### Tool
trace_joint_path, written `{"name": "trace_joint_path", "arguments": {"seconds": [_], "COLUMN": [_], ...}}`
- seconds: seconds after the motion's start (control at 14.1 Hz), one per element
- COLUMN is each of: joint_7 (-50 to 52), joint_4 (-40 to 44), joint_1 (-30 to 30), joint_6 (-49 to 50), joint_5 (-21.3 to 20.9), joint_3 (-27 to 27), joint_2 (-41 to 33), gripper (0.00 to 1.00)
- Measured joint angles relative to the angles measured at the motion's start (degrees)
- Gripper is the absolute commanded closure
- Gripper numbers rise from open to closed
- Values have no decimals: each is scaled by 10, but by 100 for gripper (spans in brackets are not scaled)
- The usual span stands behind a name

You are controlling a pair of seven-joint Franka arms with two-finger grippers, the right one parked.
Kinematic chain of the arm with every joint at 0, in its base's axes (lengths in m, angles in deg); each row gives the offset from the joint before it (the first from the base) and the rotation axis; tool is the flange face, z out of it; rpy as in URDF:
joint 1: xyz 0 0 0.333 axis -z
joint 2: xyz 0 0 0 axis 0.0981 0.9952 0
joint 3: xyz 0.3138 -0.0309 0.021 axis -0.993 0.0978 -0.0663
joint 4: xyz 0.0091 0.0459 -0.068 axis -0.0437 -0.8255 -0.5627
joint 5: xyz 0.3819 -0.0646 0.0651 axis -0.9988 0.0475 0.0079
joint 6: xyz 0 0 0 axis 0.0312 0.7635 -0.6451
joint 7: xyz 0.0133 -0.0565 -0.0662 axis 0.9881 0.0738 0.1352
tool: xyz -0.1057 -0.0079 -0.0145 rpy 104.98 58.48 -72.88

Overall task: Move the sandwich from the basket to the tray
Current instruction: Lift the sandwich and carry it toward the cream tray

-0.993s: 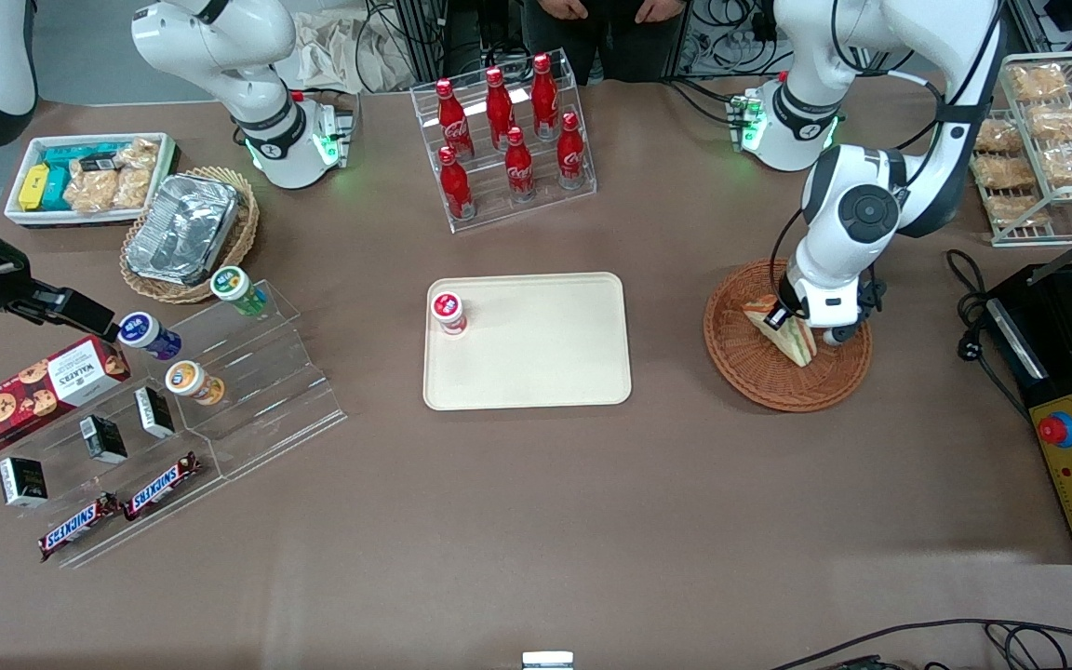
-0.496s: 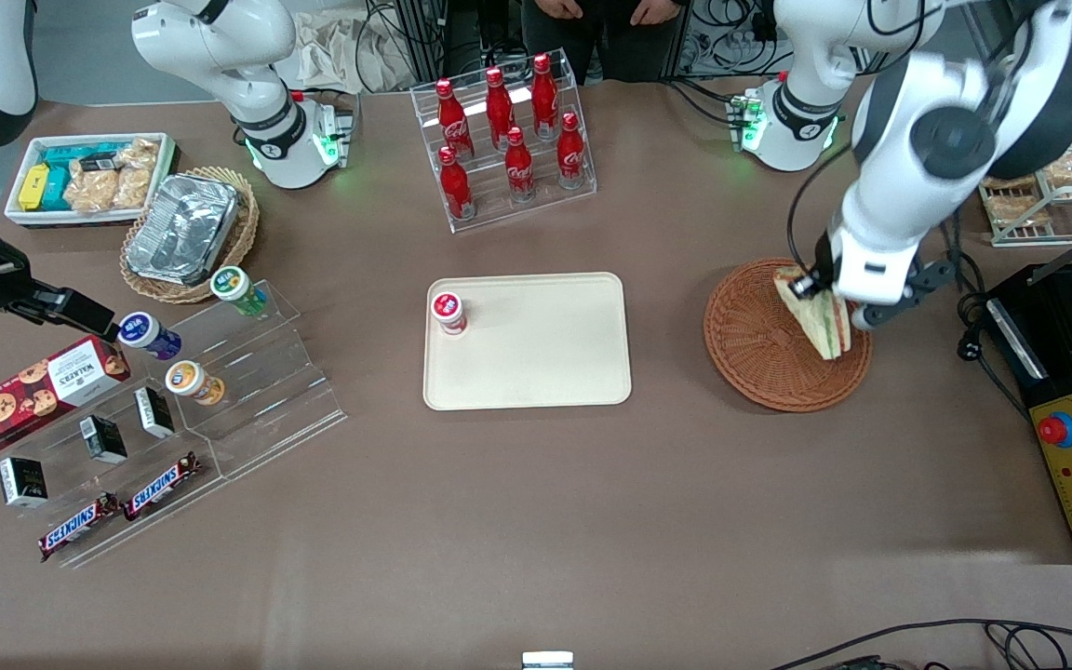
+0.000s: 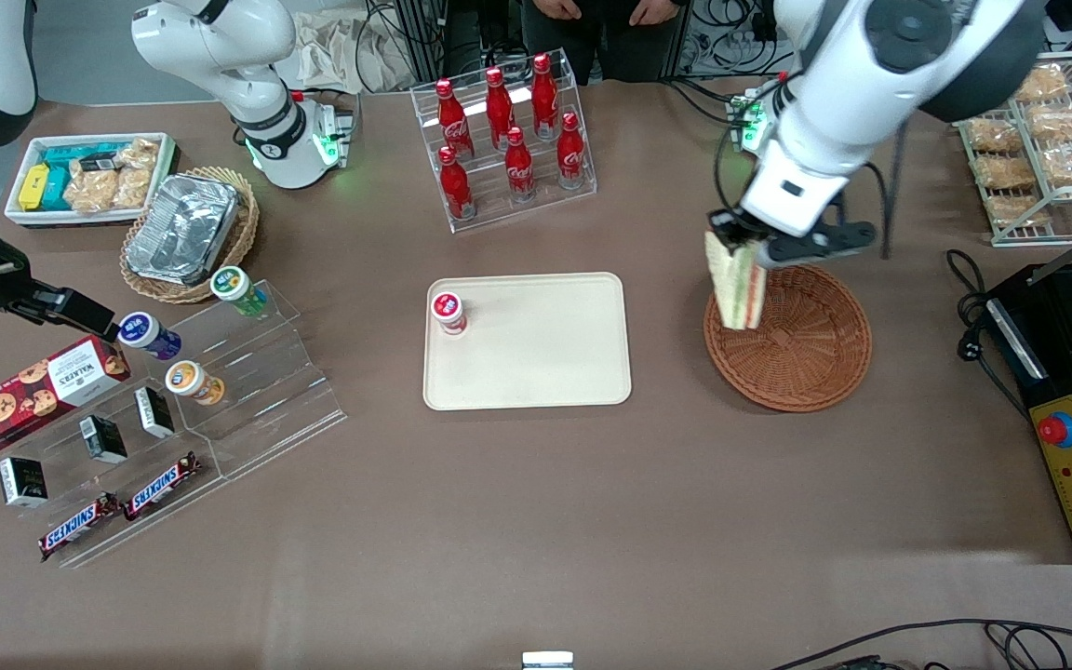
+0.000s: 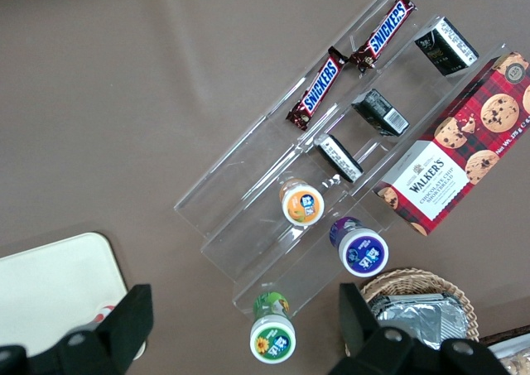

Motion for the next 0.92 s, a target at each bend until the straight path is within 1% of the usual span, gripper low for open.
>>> {"name": "trace_joint_path", "arguments": {"seconds": [0.28, 0.5, 0.92], "joint_7": [-2, -15, -17], "joint_4": [-2, -8, -39], "joint_1": [1, 7, 31], "joint_6": [-34, -68, -116], "joint_5": [1, 1, -5], "joint_3": [48, 76, 81], "joint_2": [11, 40, 116], "gripper": [100, 100, 100]}}
